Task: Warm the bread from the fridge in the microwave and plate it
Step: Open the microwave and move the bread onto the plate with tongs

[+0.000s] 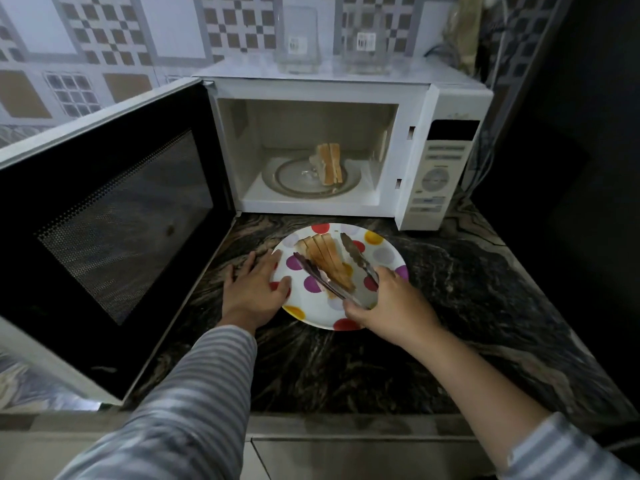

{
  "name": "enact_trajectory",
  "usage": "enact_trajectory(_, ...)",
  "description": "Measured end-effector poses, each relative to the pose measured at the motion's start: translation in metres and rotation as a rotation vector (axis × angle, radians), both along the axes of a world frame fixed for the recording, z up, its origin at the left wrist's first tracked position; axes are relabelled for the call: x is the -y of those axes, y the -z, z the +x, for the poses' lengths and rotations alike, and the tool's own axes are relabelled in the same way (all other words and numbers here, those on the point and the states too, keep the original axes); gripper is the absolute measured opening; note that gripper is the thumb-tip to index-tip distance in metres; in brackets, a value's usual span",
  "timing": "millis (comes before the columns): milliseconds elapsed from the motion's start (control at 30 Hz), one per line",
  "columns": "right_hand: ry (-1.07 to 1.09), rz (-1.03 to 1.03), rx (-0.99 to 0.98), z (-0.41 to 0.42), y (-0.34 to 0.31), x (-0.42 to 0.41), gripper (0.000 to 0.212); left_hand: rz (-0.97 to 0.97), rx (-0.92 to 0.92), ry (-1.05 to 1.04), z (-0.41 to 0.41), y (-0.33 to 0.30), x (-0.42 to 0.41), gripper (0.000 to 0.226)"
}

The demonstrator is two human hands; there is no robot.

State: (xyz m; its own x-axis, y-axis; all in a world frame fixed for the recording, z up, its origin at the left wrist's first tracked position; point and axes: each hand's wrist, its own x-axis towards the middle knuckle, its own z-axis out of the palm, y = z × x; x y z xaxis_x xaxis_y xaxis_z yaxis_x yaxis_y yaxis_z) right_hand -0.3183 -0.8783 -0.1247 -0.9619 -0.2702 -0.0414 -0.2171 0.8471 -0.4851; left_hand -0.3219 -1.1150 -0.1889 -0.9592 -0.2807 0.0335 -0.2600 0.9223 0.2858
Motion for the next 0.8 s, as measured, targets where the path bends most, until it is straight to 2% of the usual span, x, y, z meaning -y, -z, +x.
enact_trajectory(133, 0.022, -0.056, -0.032, -0.009, -0.023, 0.001, 0.076, 0.004, 0.013, 0.002, -0.001, -0.001, 0.000, 0.061)
enact_trajectory(233, 0.054, -0.094, -0.088, -0.027, -0.041, 0.009, 0.066, 0.012, 0.011, 0.008, 0.001, -0.003, -0.001, 0.061)
enact_trajectory(367, 0.126, -0.108, -0.092, -0.064, -0.052, 0.021, 0.070, 0.017, -0.003, 0.008, 0.001, -0.005, -0.002, 0.062)
enact_trajectory(567, 0.217, -0.145, -0.039, -0.126, -0.053, 0.049, 0.062, 0.040, -0.042, 0.004, -0.001, 0.001, 0.002, 0.076)
enact_trajectory(700, 0.210, -0.154, -0.030, -0.166, -0.044, 0.072, 0.044, 0.049, -0.070, 0.003, -0.004, 0.005, 0.006, 0.080)
enact_trajectory(800, 0.215, -0.156, -0.005, -0.193, -0.039, 0.089, 0.050, 0.063, -0.088, 0.008, -0.005, 0.006, 0.006, 0.081)
